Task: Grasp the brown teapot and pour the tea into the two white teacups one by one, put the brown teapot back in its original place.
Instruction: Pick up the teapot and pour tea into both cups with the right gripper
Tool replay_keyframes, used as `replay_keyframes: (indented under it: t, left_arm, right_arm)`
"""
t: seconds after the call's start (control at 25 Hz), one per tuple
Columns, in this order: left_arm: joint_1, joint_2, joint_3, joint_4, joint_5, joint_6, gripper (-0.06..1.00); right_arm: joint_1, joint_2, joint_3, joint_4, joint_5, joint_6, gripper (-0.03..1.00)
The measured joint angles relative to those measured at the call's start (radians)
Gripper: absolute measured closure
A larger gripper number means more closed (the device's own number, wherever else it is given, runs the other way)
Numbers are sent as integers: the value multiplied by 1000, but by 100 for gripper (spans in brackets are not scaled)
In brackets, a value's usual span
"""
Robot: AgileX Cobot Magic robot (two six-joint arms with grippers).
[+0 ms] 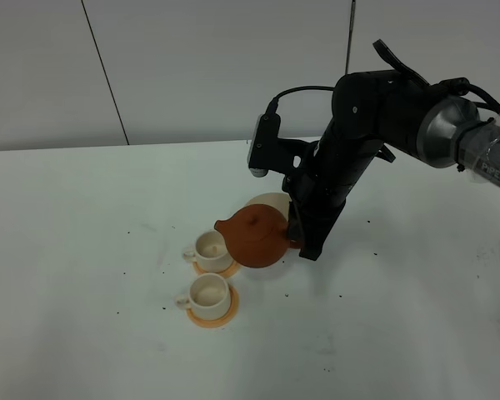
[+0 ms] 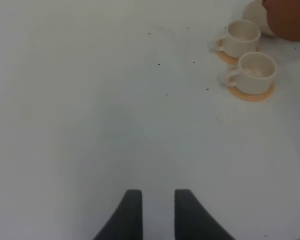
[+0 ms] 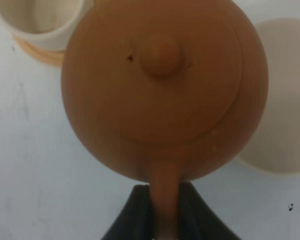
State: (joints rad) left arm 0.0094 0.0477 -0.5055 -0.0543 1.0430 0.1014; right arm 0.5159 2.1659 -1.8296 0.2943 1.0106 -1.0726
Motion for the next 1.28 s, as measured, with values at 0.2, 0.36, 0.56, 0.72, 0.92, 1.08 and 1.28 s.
replay_keyframes:
  t: [0.2, 0.36, 0.56, 0.72, 0.92, 1.08, 1.28]
  left_arm:
    - [0, 0, 0, 0, 0, 0, 71]
    - [0, 0, 0, 0, 0, 0, 71]
    - [0, 0, 0, 0, 0, 0, 71]
    - [0, 0, 0, 0, 0, 0, 71]
    - [0, 0, 0, 0, 0, 0, 71]
    - [0, 0, 0, 0, 0, 0, 71]
    - [0, 0, 0, 0, 0, 0, 71]
  right_arm:
    - [0, 0, 0, -15, 26, 0, 87]
    - [1, 0, 0, -35, 33, 7, 87]
    - [22, 0, -26, -117, 14, 30, 87]
    - [50, 0, -38, -181, -2, 45, 87]
    - [83, 0, -38, -263, -2, 54, 87]
    - [109, 0, -38, -325, -2, 77, 87]
    - [132, 0, -38, -377, -9, 91, 87]
